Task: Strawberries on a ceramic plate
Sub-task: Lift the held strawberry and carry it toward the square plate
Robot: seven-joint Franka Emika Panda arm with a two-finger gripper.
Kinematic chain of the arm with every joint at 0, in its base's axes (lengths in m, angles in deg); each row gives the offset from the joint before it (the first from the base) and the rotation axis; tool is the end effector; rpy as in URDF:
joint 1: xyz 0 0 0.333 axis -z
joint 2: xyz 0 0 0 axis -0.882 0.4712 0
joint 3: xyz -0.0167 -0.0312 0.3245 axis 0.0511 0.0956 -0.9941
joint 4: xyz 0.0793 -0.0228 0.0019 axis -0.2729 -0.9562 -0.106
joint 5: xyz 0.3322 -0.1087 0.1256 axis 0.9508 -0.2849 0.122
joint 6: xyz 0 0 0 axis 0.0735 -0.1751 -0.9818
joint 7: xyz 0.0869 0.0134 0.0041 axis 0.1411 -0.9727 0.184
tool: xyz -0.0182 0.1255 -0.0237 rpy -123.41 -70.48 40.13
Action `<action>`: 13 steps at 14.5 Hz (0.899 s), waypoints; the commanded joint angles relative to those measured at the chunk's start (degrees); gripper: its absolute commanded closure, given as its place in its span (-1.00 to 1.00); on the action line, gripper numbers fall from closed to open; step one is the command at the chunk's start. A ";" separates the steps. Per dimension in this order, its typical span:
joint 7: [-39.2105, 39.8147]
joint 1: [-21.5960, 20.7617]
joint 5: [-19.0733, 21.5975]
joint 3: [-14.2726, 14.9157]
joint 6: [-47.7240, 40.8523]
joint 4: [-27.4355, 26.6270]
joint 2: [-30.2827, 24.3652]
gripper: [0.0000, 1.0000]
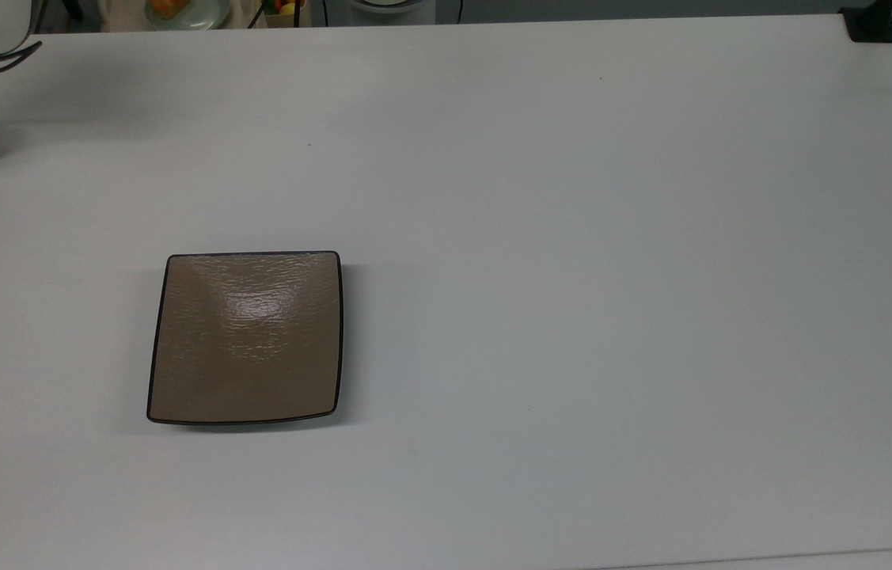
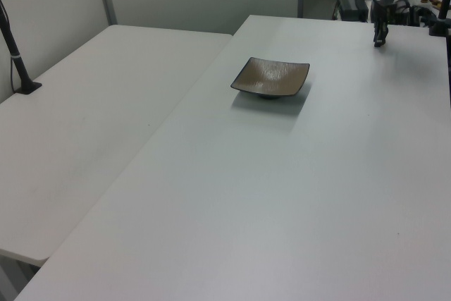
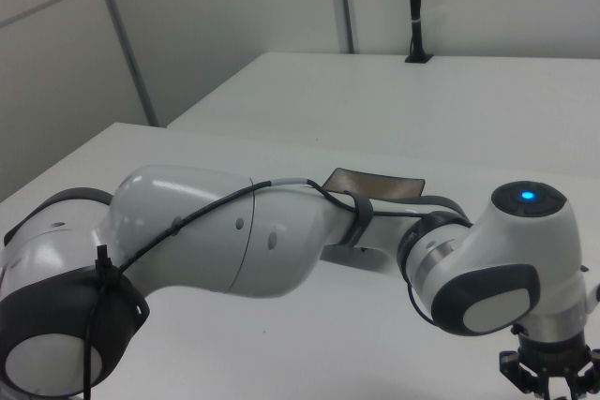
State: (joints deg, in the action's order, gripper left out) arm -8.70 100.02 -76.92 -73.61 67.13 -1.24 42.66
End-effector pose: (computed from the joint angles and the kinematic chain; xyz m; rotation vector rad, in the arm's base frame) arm 0.5370 -0.4787 0.3133 2.9170 0.5568 0.0771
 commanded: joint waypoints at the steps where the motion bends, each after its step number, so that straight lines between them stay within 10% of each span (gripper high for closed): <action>1: 0.40 -0.43 -0.98 -0.23 -3.71 0.08 -1.98 1.00; 13: -4.15 -11.32 -0.55 -0.85 -27.60 0.17 -20.25 1.00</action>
State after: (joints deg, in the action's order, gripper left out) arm -9.19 92.87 -76.93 -74.75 45.50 0.69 28.37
